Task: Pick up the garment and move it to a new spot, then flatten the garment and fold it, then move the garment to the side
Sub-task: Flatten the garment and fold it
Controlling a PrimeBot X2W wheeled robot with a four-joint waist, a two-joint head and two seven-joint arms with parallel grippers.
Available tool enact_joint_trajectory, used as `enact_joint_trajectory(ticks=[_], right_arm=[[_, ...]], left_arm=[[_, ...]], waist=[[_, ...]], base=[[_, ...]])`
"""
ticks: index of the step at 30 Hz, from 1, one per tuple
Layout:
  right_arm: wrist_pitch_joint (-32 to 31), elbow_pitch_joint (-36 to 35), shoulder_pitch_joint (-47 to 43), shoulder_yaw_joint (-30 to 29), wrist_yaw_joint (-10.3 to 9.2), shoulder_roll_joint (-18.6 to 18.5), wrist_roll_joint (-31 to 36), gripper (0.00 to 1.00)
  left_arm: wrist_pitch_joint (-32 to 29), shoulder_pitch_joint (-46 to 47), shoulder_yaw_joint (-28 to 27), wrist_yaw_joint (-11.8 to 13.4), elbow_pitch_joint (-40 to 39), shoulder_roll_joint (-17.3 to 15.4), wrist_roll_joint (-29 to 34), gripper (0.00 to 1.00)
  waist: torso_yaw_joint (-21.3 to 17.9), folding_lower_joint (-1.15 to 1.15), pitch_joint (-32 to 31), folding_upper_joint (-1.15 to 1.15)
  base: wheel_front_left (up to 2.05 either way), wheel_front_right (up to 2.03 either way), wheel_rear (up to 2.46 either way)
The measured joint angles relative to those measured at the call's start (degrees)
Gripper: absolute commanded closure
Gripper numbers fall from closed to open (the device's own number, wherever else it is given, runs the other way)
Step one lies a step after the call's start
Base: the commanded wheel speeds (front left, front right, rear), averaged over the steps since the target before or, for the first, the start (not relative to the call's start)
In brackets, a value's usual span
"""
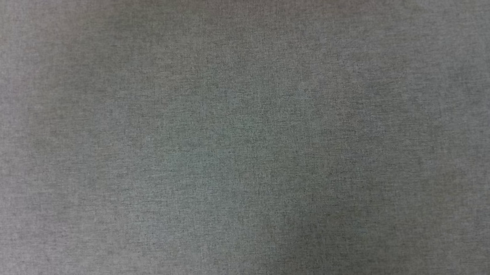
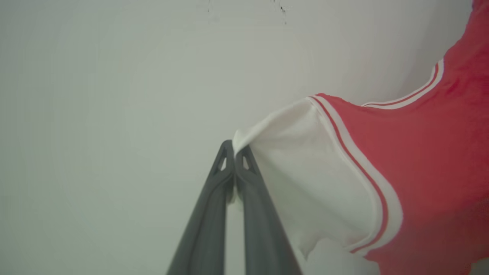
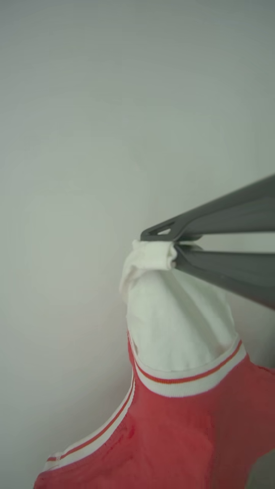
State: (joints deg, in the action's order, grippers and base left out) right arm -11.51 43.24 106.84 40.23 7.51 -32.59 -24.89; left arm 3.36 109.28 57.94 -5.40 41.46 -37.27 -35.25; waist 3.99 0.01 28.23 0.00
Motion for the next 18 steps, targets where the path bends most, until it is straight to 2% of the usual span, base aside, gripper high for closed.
enact_joint_trajectory(ticks=[4,6,11,14,18], right_arm=[[2.99,3.75,-2.49,1.19,0.00,1.09,-2.67,1.00],[5.34,5.91,-6.60,2.49,0.00,1.97,-4.98,1.00],[10.87,7.20,-13.30,3.58,0.00,2.59,-8.36,1.00],[14.06,7.32,-18.84,5.23,0.00,2.87,-9.62,1.00],[17.18,6.47,-27.40,8.02,0.00,2.71,-11.89,1.00]], left_arm=[[2.33,-3.85,0.35,-0.08,2.48,0.93,-1.26,1.00],[4.55,-7.56,0.79,-0.13,4.16,2.08,-2.27,1.00],[8.48,-14.58,1.40,-0.10,5.86,3.10,-3.60,1.00],[10.14,-20.41,1.88,0.62,5.24,3.15,-4.11,1.00],[11.05,-30.31,2.31,3.33,1.47,2.50,-5.01,1.00]], waist=[[-0.20,0.00,0.44,0.00],[-0.60,0.00,0.02,0.00],[-1.05,0.00,-1.60,0.00],[-1.27,0.00,-2.99,0.00],[-1.44,0.00,-5.53,0.00]], base=[[0.00,0.00,0.00],[0.00,0.00,0.00],[0.00,0.00,0.00],[0.00,0.00,0.00],[0.00,0.00,0.00]])
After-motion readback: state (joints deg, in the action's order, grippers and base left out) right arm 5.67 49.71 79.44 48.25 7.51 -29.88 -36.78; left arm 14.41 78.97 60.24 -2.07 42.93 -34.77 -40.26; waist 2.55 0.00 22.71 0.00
